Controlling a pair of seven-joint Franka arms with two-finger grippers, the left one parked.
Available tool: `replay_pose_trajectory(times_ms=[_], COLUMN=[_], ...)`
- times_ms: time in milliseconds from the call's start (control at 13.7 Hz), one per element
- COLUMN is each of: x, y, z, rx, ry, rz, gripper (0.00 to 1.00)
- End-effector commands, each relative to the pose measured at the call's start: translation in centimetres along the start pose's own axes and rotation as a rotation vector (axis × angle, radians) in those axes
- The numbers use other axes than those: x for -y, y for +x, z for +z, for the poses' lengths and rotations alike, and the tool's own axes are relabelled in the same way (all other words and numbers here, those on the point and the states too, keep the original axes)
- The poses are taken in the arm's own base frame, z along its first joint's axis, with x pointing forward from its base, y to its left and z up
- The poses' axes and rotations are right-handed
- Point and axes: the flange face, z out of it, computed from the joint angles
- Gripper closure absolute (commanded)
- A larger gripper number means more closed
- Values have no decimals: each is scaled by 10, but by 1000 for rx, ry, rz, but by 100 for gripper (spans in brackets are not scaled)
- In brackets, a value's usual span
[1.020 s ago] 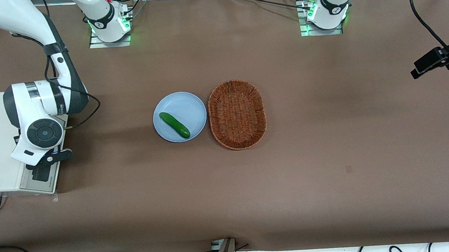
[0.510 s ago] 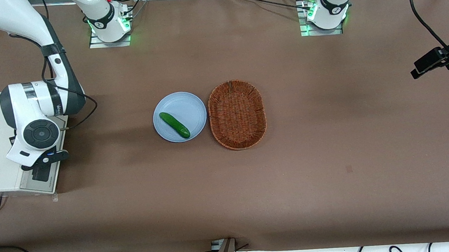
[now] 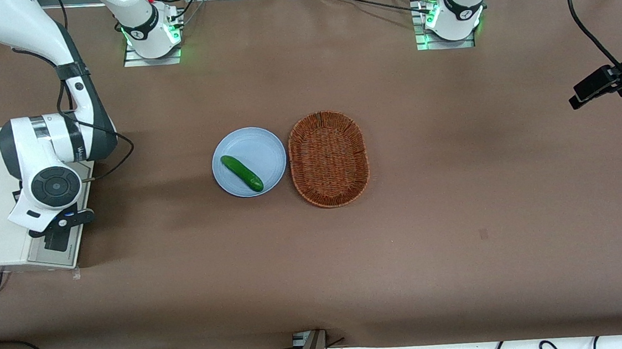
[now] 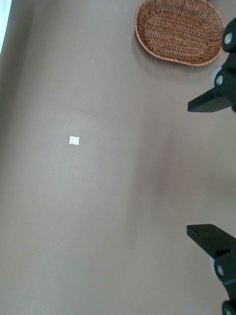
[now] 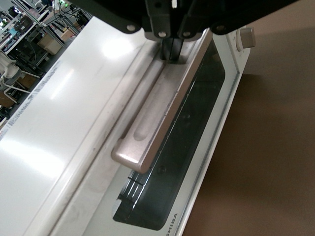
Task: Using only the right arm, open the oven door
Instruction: 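Close the right gripper on the silver door handle, then pull the handle outward and down with the right gripper, swinging the door open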
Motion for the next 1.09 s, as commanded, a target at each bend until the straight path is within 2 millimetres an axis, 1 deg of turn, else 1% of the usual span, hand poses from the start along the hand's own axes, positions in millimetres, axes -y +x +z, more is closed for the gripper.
replay_pose_trajectory(times_ms=[0, 146, 219, 291, 364, 437, 656, 801, 1020], x=[5, 10, 16, 20, 23, 29, 38, 43, 54], y=[15, 18, 20, 23, 24, 27, 36, 39, 50], z=[9, 9, 9, 12, 11, 14, 14, 18, 27], rx=[-24, -23, -24, -19, -20, -17, -45, -43, -73], ry=[-8, -1, -1, 0, 1, 4, 37, 54, 74], rz=[-3, -5, -5, 20, 35, 32, 33, 32, 22], gripper=[100, 100, 100, 100, 100, 100, 100, 100, 100])
